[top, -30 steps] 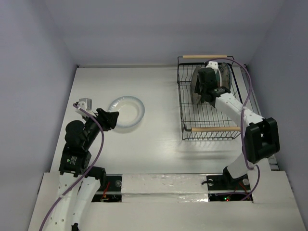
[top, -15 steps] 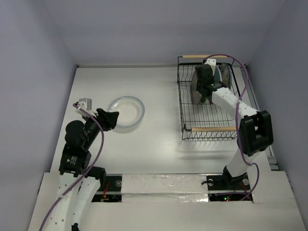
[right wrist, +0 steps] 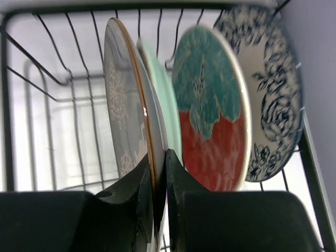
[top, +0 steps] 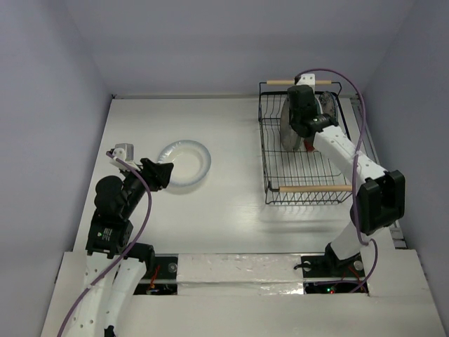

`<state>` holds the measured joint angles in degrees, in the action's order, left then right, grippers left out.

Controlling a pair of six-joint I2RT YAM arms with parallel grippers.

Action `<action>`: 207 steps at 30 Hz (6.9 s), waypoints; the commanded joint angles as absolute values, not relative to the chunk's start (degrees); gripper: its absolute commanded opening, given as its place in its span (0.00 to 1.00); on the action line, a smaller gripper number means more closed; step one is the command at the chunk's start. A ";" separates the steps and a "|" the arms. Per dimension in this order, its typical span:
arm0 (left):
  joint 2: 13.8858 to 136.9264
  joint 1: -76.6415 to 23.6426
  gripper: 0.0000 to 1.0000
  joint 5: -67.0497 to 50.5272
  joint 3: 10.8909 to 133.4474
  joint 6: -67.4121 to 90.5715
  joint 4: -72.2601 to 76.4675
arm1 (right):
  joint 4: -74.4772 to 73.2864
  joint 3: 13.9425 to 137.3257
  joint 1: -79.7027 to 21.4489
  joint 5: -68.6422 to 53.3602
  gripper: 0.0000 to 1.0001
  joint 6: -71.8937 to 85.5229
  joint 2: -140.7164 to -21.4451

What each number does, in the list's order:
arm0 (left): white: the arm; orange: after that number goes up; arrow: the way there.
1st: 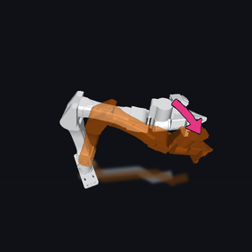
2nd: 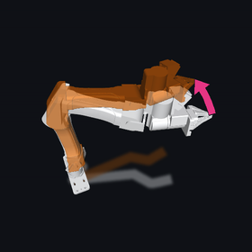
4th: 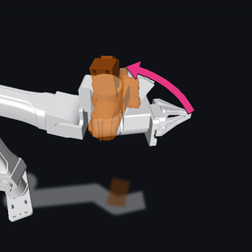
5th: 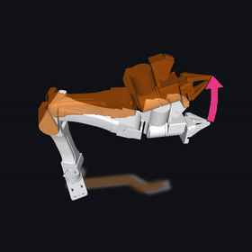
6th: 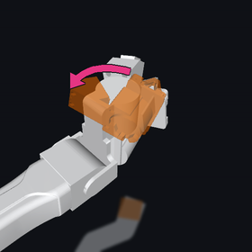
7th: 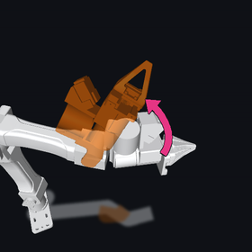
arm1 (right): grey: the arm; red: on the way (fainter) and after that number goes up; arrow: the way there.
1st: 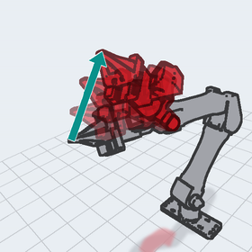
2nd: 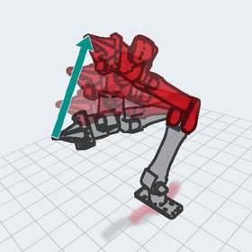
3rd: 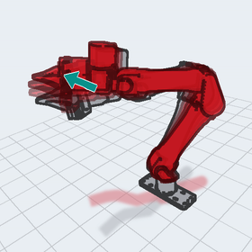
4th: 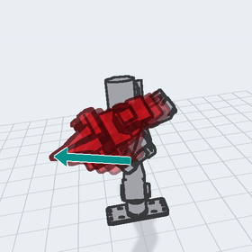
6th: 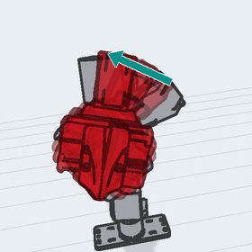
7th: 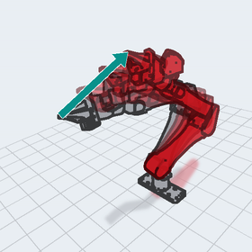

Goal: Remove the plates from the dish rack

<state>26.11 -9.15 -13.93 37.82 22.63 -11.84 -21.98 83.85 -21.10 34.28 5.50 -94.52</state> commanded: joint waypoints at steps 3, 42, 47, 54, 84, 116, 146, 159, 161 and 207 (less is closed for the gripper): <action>25.84 -8.79 0.47 -14.41 37.44 22.68 -9.14 | -14.50 91.49 -21.62 35.60 0.00 4.83 -87.98; 26.28 -8.26 0.47 -13.18 37.71 23.03 -9.76 | 20.65 85.08 -40.34 -9.49 0.00 48.42 -103.79; 26.19 -8.26 0.47 -13.10 37.62 23.03 -9.76 | 21.71 85.60 -40.86 -9.76 0.00 51.24 -109.15; 26.28 -8.26 0.47 -13.27 37.53 23.03 -9.58 | 20.92 89.38 -41.48 -10.72 0.00 54.14 -115.65; 26.19 -7.73 0.46 -12.75 37.18 23.55 -9.40 | 11.44 83.93 -44.47 -1.51 0.75 47.21 -116.46; 25.49 -6.68 0.46 -14.68 37.00 23.47 -8.70 | -15.47 103.53 -50.01 21.54 0.73 29.09 -124.71; 24.70 -6.68 0.46 -14.68 37.00 23.47 -8.79 | -13.71 98.00 -49.48 27.51 0.40 29.71 -121.72; 25.13 -6.68 0.46 -14.94 36.91 23.47 -8.61 | -11.87 93.69 -48.96 32.25 0.50 28.83 -116.37; 25.14 -6.68 0.46 -15.03 36.91 23.47 -8.61 | -11.51 92.64 -48.34 32.08 0.50 28.74 -115.93; 24.17 -6.68 0.46 -14.77 37.09 23.38 -8.88 | -10.89 87.28 -45.10 34.26 0.22 22.24 -97.14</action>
